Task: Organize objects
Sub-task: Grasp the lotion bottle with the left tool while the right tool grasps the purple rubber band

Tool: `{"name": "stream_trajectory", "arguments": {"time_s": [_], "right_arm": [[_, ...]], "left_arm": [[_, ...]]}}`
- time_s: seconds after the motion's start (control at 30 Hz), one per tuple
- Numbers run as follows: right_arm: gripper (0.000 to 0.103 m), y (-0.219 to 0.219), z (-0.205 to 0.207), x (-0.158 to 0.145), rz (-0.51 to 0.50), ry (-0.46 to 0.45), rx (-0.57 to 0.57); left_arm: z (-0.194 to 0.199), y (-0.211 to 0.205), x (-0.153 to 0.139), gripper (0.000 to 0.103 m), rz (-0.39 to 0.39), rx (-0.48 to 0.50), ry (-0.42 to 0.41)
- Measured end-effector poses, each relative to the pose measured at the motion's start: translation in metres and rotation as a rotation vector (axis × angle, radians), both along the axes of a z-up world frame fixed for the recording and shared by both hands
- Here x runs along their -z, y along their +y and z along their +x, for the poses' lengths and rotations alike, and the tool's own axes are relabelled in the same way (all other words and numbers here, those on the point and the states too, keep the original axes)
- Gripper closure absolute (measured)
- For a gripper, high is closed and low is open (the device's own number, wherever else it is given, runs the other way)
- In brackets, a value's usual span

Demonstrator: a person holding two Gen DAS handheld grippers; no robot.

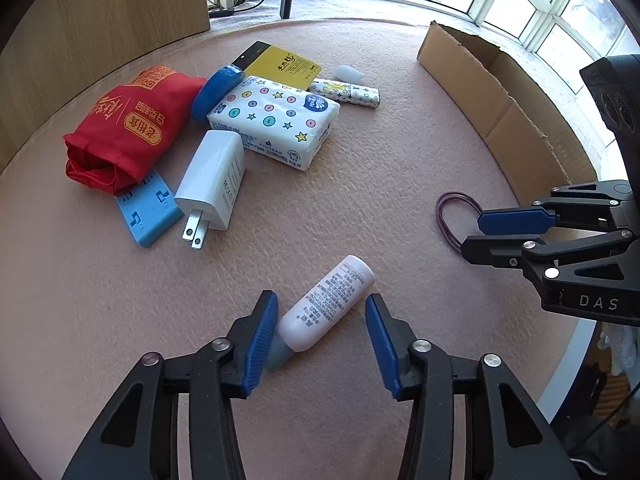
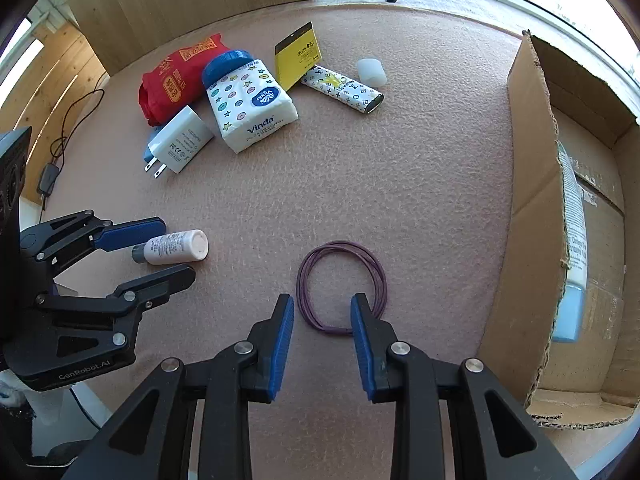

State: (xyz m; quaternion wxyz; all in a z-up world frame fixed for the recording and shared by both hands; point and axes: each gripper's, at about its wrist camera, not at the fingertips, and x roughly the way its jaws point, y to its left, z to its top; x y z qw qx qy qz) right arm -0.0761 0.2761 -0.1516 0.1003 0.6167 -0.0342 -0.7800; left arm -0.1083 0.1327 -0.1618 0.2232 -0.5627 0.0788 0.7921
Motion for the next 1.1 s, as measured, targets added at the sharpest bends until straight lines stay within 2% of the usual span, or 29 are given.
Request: {"name": "stream_trajectory", "arguments": {"time_s": [0.2, 0.3, 0.5, 0.57, 0.63, 0.87, 1.0, 1.1], "right_arm": [[0.076, 0.003, 0.006, 0.002, 0.024, 0.008, -0.045], [0.065, -0.004, 0.007, 0.004, 0.054, 0.015, -0.09], [0.065, -0.024, 0.016, 0.006, 0.183, 0.057, -0.2], [0.069, -0.022, 0.016, 0.006, 0.172, 0.05, -0.205], [0.081, -0.021, 0.016, 0.005, 0.167, 0.045, -0.203], [0.099, -0.008, 0.017, 0.004, 0.142, 0.043, -0.181], [0.1, 0.006, 0.021, 0.002, 0.101, 0.05, -0.132], [0.1, 0.029, 0.027, -0.01, 0.031, 0.061, -0.08]], "left_arm": [[0.004, 0.003, -0.001, 0.081, 0.027, 0.012, -0.016], [0.006, 0.0, -0.001, 0.081, 0.076, -0.015, -0.038], [0.011, -0.004, -0.002, 0.081, 0.122, -0.053, -0.049], [0.013, -0.007, -0.001, 0.081, 0.139, -0.07, -0.054], [0.014, -0.009, -0.002, 0.081, 0.149, -0.081, -0.057], [0.021, -0.01, -0.007, 0.081, 0.158, -0.092, -0.05], [0.022, -0.01, -0.013, 0.081, 0.169, -0.1, -0.04], [0.025, -0.013, -0.02, 0.081, 0.183, -0.105, -0.031]]}}
